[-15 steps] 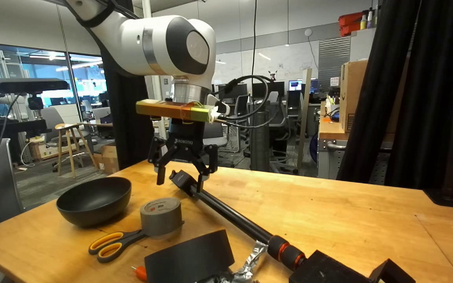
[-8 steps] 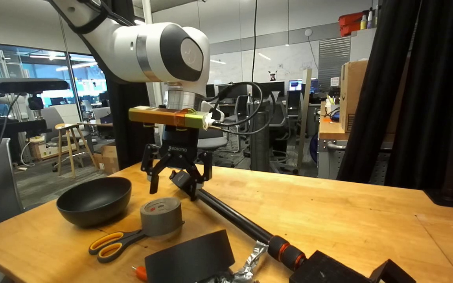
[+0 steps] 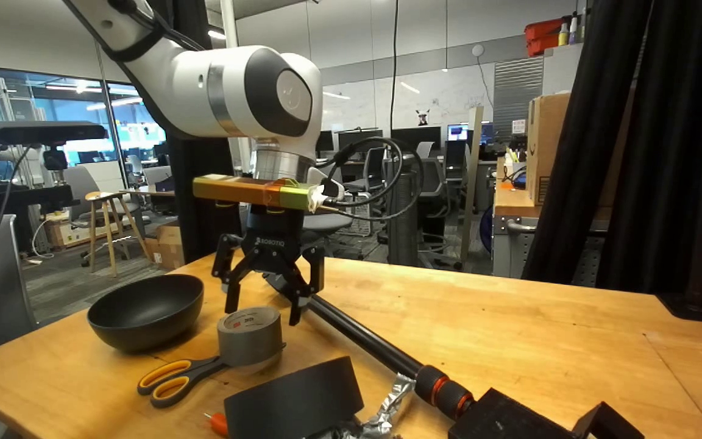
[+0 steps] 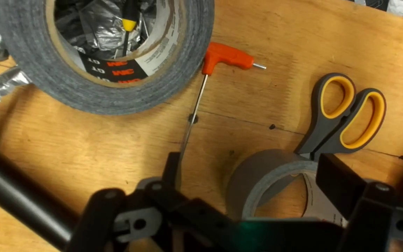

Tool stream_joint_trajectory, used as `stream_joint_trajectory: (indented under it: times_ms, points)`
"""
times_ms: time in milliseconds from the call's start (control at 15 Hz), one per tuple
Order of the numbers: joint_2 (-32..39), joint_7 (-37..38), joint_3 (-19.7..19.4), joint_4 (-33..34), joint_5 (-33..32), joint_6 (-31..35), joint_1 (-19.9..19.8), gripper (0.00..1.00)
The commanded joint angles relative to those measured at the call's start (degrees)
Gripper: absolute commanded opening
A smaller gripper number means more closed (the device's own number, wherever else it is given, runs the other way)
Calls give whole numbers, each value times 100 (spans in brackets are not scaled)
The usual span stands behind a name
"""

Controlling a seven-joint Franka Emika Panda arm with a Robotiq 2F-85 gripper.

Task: Move the tape to the right

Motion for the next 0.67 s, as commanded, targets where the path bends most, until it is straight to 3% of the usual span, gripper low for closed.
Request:
stream_joint_trajectory:
  times_ms: [0, 600]
  points:
    - [210, 483, 102, 275, -299, -107, 51, 100]
    - [1018, 918, 228, 912, -385, -106, 125, 100]
